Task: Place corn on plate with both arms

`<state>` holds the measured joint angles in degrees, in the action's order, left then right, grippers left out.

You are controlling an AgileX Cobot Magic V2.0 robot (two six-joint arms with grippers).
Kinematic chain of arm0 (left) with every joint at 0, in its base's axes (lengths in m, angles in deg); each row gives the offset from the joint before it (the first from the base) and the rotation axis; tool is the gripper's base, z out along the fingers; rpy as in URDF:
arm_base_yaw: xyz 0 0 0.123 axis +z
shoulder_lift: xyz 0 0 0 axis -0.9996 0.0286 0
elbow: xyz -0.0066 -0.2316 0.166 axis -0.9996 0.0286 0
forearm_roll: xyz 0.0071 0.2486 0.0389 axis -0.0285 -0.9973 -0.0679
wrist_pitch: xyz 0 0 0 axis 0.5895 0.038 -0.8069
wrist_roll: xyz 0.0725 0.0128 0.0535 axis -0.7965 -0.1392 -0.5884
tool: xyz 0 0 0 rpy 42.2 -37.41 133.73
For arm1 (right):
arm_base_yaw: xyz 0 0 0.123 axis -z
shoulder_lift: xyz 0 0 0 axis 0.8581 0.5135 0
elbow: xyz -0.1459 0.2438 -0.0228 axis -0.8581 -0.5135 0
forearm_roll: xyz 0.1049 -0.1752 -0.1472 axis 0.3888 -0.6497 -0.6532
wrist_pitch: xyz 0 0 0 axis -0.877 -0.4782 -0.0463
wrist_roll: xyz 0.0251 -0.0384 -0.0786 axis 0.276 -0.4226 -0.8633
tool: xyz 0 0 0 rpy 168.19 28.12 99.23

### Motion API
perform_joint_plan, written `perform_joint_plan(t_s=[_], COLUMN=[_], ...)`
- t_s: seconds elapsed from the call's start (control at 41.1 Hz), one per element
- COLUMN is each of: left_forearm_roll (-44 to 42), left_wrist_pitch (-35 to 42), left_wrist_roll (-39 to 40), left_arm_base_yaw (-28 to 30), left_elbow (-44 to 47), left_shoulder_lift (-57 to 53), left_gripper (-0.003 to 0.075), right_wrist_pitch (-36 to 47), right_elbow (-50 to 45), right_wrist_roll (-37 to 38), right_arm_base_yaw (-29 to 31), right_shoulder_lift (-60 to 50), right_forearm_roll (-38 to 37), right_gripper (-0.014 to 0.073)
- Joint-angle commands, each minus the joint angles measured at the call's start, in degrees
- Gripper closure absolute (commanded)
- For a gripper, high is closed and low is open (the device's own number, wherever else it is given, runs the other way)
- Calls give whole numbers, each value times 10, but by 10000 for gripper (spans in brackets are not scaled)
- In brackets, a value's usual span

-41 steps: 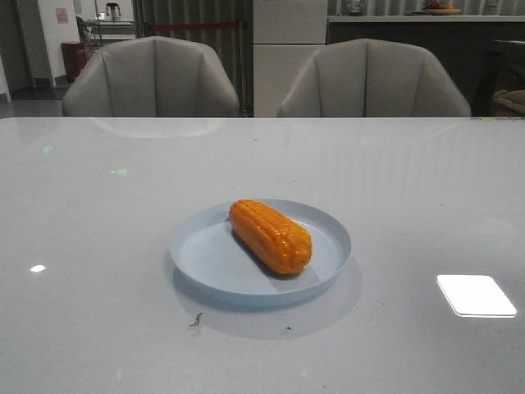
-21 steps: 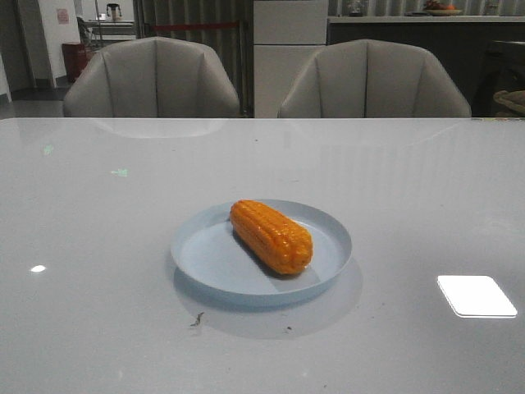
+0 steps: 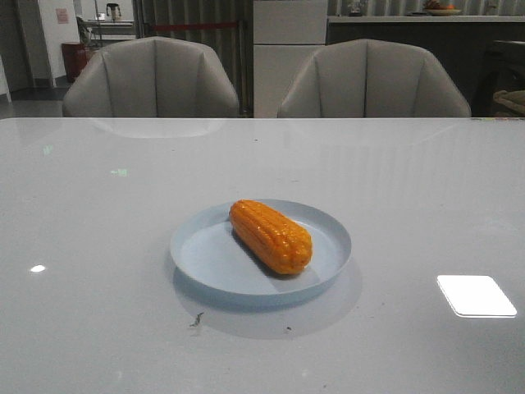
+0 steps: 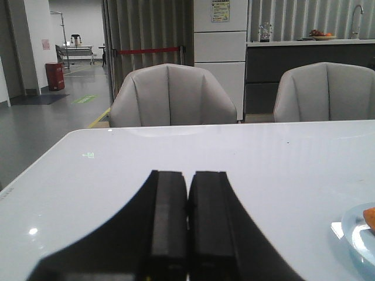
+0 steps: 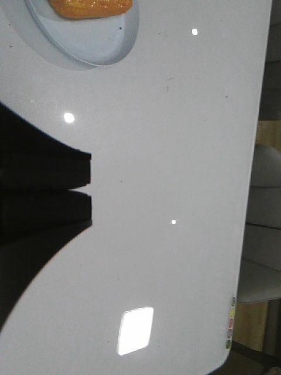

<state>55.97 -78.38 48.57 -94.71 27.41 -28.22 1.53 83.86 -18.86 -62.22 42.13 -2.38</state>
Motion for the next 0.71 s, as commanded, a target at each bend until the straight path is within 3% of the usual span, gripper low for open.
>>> perform_joint_plan(t_s=[0.0,0.17,0.389,0.462,0.681], left_forearm_roll=[5,5,5,5,5], left_wrist_pitch=[55,55,55,55,55], left_wrist_roll=[1,1,1,1,1], left_arm_base_yaw=[1,1,1,1,1], left_elbow=[21,21,21,21,21], left_shoulder_lift=[-13,-13,-13,-11,-11], left_gripper=[626,626,626,626,626], right_wrist_pitch=[84,130,136,151,75], right_elbow=[-32,-130,-231,-264,-261], right_wrist_roll=[-4,-1,55,72,81], right_arm_base_yaw=[3,3,3,3,3], right_shoulder_lift=[-56,-185,-318,-314,-314], right_forearm_roll=[6,38,39,39,39], right_gripper=[568,568,568,568,568])
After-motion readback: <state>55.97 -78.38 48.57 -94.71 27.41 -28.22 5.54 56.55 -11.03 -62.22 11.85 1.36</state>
